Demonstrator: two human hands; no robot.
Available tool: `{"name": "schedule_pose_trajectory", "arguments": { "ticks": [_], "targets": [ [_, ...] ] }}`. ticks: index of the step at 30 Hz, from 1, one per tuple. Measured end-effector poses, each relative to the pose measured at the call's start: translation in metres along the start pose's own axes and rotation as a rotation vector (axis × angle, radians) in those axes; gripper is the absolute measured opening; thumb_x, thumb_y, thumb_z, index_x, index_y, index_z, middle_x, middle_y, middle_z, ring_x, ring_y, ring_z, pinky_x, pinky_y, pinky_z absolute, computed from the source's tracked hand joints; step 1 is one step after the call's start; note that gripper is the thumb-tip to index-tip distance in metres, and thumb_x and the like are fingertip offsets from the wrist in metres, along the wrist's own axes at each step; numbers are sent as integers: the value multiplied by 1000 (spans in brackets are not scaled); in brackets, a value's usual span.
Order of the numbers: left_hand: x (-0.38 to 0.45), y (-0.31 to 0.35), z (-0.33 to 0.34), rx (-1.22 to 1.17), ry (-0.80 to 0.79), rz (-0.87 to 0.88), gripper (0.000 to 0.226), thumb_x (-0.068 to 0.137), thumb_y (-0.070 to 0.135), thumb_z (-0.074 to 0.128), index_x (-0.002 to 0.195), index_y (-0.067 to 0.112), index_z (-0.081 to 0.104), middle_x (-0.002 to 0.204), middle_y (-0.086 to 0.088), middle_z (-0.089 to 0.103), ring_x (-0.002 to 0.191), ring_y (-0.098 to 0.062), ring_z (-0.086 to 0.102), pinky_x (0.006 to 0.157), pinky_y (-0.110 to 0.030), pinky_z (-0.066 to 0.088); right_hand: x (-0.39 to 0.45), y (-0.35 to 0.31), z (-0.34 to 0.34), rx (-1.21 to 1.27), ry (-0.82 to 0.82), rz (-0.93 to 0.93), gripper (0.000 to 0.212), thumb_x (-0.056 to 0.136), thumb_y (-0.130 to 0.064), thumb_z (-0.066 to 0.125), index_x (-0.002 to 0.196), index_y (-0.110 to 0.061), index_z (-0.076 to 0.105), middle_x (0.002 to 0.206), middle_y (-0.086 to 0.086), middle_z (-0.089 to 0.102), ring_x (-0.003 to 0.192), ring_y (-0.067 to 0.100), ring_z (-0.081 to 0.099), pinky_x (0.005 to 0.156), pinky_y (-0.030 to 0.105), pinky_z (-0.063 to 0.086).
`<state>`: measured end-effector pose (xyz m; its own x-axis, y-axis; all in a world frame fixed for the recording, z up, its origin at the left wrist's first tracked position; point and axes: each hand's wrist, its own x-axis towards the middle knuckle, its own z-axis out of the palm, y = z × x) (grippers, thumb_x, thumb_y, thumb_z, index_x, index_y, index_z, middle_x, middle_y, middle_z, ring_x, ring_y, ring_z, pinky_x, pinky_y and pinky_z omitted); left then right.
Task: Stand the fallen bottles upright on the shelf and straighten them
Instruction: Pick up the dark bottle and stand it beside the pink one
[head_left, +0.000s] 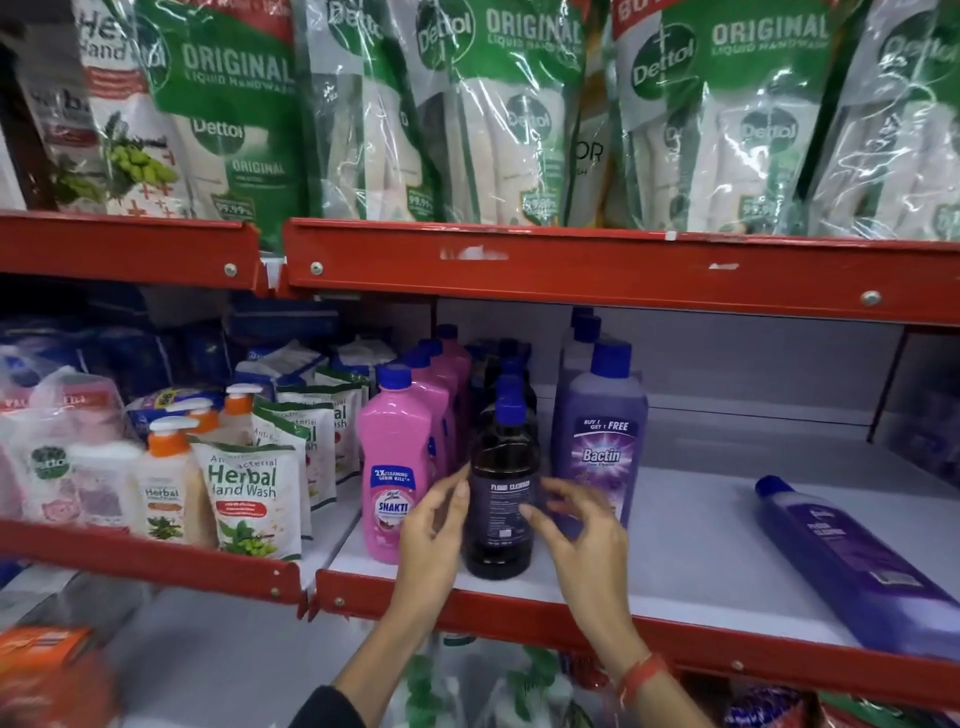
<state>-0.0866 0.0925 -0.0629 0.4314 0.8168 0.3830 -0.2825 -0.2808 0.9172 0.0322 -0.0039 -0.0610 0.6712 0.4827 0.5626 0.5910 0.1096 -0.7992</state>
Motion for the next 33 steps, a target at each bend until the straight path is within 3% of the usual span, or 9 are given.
{"name": "schedule_pose_trajectory", "arguments": {
  "ticks": [4,6,9,14,18,21,25,29,33],
  "targets": [
    [1,-4,-10,-51,-23,-73,14,86,11,63,98,5,69,99,-10,75,96,-26,71,75,-27,61,0,-1,1,89,-360,71,69,65,-47,85,128,-30,62,122,-9,66,104,0,67,85,9,52],
    [3,-2,-10,-4,-78,-79,13,80,0,69,93,-1,65,96,-12,72,96,-32,69,82,-35,59,9,-4,-1,151,-465,108,63,63,-42,88,120,-30,65,121,-6,71,109,5,68,95,24,54],
    [6,1,-8,80,-197,-78,40,76,-6,71,112,1,55,109,-14,65,107,-27,63,96,-35,52,18,-2,-5,305,-516,203,53,65,-25,86,113,-28,64,116,-2,75,111,13,69,89,22,56],
    [4,-2,-11,265,-342,-80,73,82,-1,67,143,17,30,116,4,63,103,2,63,90,-14,51,14,11,-8,481,-513,355,41,88,-4,64,123,-21,48,111,-3,77,106,14,72,77,23,60],
    [-5,-3,-4,459,-241,41,82,85,9,65,149,30,17,138,0,56,125,-14,55,108,-38,44,10,5,-6,188,-478,198,46,94,-4,60,131,-19,38,127,3,61,111,7,62,92,20,55],
    [-8,-3,-3,473,-227,74,87,86,7,63,150,36,11,142,0,52,128,-13,52,110,-39,42,7,2,-5,77,-468,122,57,91,-7,65,134,-25,34,120,-8,58,115,13,60,102,29,49],
    [-5,-5,-6,446,-250,65,88,87,2,60,149,39,11,137,-1,58,122,-13,57,107,-40,45,6,-1,-5,45,-441,110,60,90,-8,66,139,-23,34,118,-10,58,114,13,59,101,25,49],
    [-6,-8,-7,456,-199,146,78,88,2,58,150,29,20,141,-1,50,129,-15,50,110,-41,42,2,-5,-5,9,-400,90,59,90,-12,68,135,-31,35,117,-14,58,111,7,61,91,9,48],
    [-24,-11,1,472,-16,378,54,94,13,52,143,27,34,134,12,33,131,2,36,110,-14,31,-6,1,-20,-18,-320,85,60,89,-18,70,142,-20,42,124,-3,60,115,6,59,86,4,48]
  ]
}}
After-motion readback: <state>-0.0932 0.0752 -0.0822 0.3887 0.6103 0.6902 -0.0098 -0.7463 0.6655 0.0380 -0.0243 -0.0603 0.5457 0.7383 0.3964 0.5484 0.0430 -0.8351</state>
